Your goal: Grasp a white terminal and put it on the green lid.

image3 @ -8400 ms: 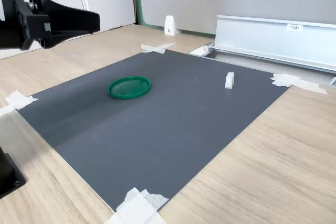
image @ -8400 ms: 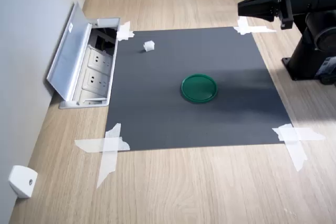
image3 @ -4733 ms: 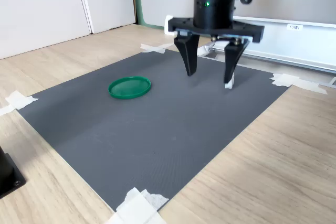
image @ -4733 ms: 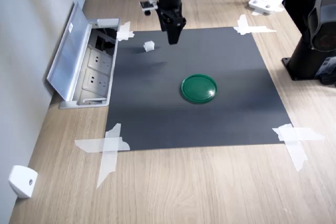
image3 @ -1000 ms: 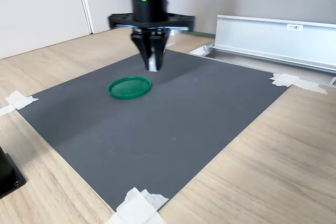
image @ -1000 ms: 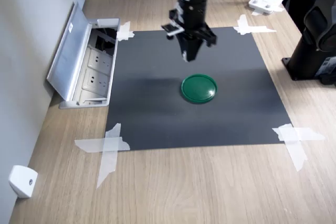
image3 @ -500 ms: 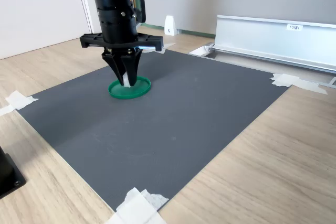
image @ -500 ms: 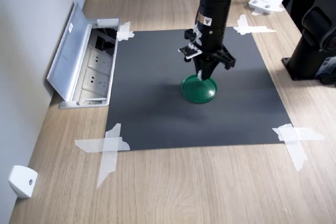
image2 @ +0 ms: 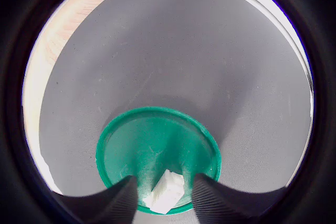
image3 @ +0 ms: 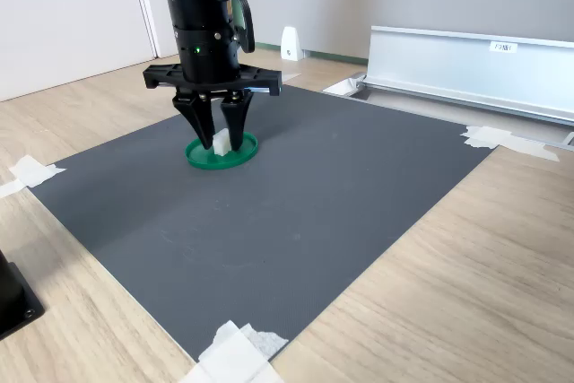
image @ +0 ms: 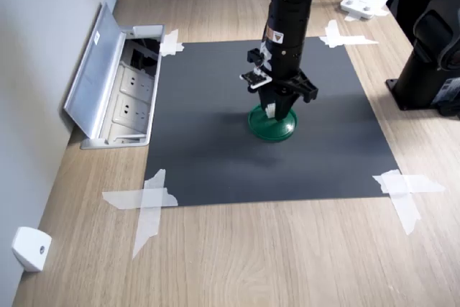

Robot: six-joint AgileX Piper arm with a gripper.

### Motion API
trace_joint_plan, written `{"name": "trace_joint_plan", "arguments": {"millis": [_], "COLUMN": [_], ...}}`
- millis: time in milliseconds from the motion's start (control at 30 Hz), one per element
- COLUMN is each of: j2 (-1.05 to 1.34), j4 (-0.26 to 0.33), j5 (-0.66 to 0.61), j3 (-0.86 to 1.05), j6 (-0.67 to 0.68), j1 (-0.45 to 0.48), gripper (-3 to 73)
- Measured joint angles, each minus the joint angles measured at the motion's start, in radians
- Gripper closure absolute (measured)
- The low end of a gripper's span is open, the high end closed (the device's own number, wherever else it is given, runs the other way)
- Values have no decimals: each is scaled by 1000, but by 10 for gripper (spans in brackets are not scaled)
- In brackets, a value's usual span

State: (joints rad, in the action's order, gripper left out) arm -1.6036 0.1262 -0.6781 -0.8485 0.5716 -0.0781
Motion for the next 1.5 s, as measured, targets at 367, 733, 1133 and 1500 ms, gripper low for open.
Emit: {"name": "trace_joint_plan", "arguments": {"millis": [367, 733, 1133, 1500], "j2": [96, 383, 1115, 1611], "j4": [14, 52, 47, 22], "j5": [13, 134, 340, 322], "j3": [1, 50, 440, 708], "j6": [-6, -147, -322, -352], "j1": [0, 107, 232, 232], "gripper": [95, 661, 700, 700]}}
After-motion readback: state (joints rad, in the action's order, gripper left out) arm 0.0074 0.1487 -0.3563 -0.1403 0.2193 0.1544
